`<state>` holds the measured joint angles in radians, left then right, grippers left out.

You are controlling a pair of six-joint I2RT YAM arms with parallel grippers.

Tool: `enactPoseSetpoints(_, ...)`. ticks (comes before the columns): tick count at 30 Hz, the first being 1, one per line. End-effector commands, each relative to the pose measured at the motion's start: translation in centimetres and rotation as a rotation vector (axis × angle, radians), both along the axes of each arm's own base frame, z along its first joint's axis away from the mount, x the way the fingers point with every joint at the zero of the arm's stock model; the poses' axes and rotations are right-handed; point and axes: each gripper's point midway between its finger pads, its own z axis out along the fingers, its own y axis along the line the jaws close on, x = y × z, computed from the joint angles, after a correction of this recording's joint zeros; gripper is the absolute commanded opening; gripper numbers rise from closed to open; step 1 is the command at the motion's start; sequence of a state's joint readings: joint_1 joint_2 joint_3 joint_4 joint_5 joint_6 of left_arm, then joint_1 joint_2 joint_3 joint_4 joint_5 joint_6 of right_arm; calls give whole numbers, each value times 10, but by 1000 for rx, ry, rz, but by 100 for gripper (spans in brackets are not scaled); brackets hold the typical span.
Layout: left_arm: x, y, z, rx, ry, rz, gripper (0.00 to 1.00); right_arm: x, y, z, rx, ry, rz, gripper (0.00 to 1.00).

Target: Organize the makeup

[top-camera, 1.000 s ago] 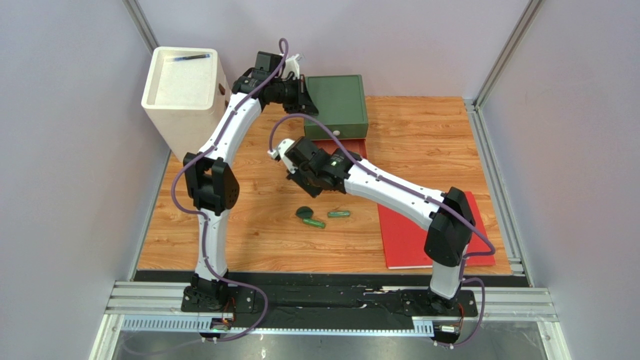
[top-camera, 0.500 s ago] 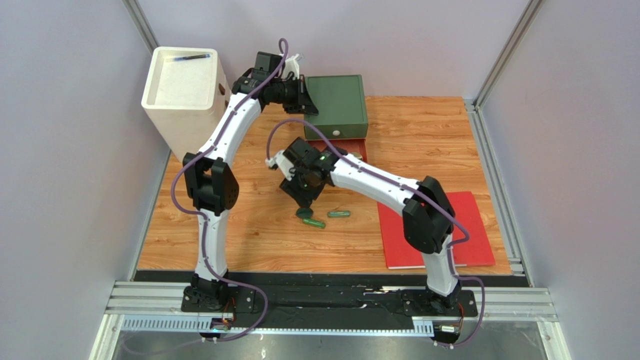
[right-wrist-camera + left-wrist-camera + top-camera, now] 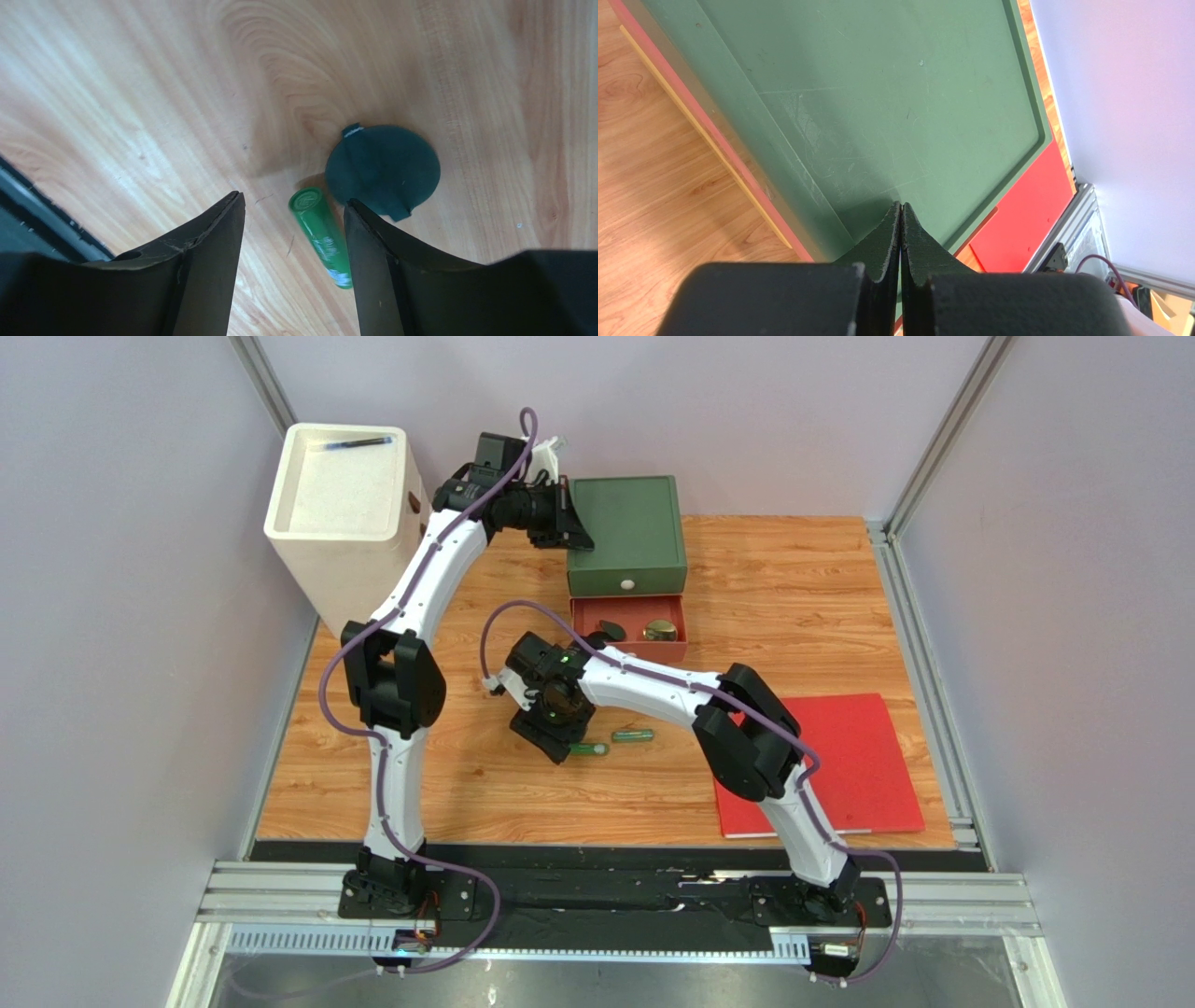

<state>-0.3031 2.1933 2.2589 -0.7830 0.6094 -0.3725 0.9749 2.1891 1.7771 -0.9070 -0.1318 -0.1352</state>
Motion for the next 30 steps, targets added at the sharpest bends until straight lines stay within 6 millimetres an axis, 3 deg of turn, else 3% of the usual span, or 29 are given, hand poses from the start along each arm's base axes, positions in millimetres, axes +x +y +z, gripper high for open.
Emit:
enactPoseSetpoints(1,-28,42,-106,242,305,61,0,25,12,9,16,-99,-46,59)
enactPoseSetpoints(5,-27,44,-105,242,302,62,0,32,9,3,-13,-126,-76,59)
enactPoseSetpoints(13,-26,45,-106,240,303,62,0,42,11,32,40,-203,-92,58)
enactPoseSetpoints(17,-25,45,-107,239,304,63,0,48,8,37,37,-248,-99,58)
enactPoseSetpoints(22,-26,45,-108,238,309,61,0,58,0,10,-52,-270,-127,59)
enactPoseSetpoints(30,-25,46,-107,237,309,62,0,41,-17,-36,-167,-160,-118,57)
